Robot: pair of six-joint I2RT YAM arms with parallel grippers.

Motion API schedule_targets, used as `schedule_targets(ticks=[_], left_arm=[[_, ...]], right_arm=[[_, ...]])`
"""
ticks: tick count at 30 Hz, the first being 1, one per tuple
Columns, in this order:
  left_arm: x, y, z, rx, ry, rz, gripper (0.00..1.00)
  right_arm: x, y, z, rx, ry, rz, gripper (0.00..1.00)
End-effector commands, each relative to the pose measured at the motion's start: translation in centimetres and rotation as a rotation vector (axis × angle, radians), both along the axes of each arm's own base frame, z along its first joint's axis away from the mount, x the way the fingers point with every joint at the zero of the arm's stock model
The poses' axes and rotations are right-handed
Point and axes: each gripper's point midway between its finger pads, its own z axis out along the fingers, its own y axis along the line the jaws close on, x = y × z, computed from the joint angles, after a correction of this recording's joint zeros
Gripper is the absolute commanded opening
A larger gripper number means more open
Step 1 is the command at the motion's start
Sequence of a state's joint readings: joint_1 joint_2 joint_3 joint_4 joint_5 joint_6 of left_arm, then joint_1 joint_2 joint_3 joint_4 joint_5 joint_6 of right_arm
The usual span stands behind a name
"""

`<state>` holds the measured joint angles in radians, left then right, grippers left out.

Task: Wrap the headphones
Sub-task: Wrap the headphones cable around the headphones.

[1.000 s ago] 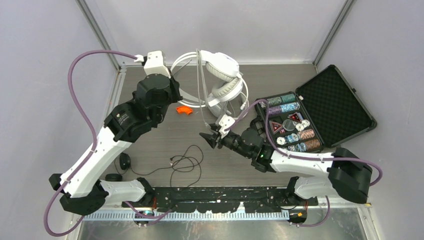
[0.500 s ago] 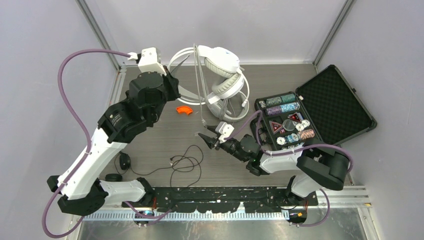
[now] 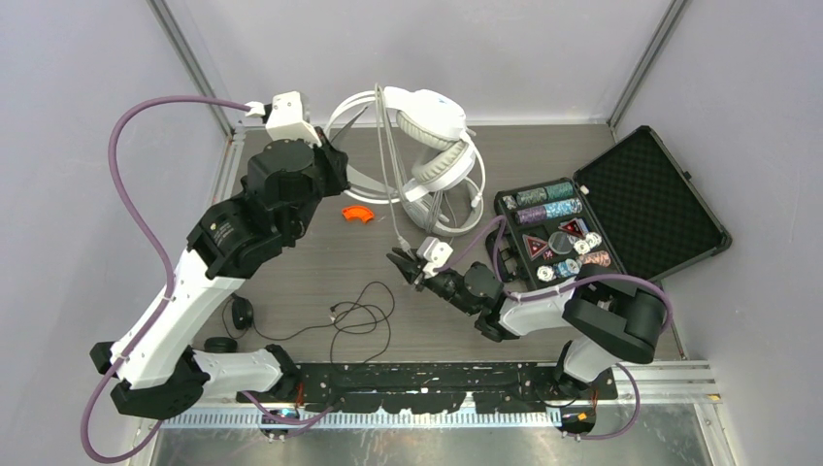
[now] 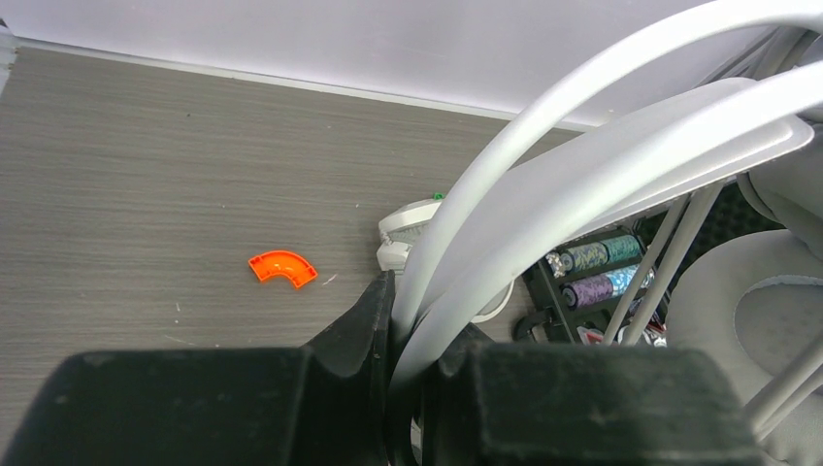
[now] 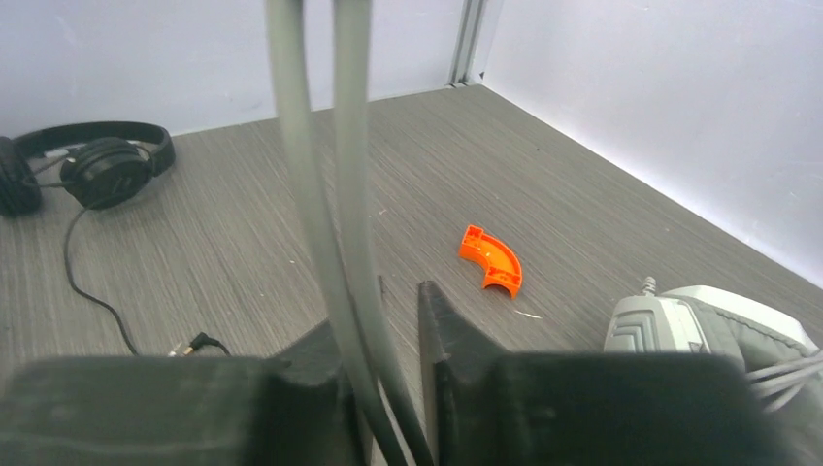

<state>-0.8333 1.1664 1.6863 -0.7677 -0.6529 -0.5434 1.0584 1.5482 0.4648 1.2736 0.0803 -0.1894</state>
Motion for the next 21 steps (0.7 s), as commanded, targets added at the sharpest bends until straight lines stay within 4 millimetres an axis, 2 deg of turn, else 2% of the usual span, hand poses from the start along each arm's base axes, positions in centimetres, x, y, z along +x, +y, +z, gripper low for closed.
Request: schedule_targets(ticks=[1, 2, 3, 7, 10, 21], left_arm=[[-0.9, 1.0, 6.4, -0.215, -0.144, 0.014, 0.00], [-0.9, 1.3, 6.6, -0.210, -0.152, 0.023, 0.00], [-0.9, 1.6, 7.0, -0.208, -0.163, 0.034, 0.00], [-0.5, 2.5, 9.2, -0.208, -0.223, 0.079, 0.00], [-0.2, 2.9, 10.0, -0.199, -0.254, 0.108, 0.00], [-0.6, 2.3, 9.9, -0.217, -0.241, 0.065, 0.00]], right_arm=[[0.6, -0.2, 1.9, 0.092, -0.016, -0.038, 0.14], [0.6, -0.4, 1.7, 0.102, 0.004, -0.044, 0.05], [0.5, -0.5, 1.4, 0.110, 0.027, -0.044, 0.01], [0.1, -0.9, 0.2, 0.119, 0.078, -0.034, 0.01], [-0.1, -1.4, -0.3, 0.126, 0.092, -0.037, 0.01], [0.6, -2.4, -0.9, 0.133, 0.112, -0.093, 0.01]])
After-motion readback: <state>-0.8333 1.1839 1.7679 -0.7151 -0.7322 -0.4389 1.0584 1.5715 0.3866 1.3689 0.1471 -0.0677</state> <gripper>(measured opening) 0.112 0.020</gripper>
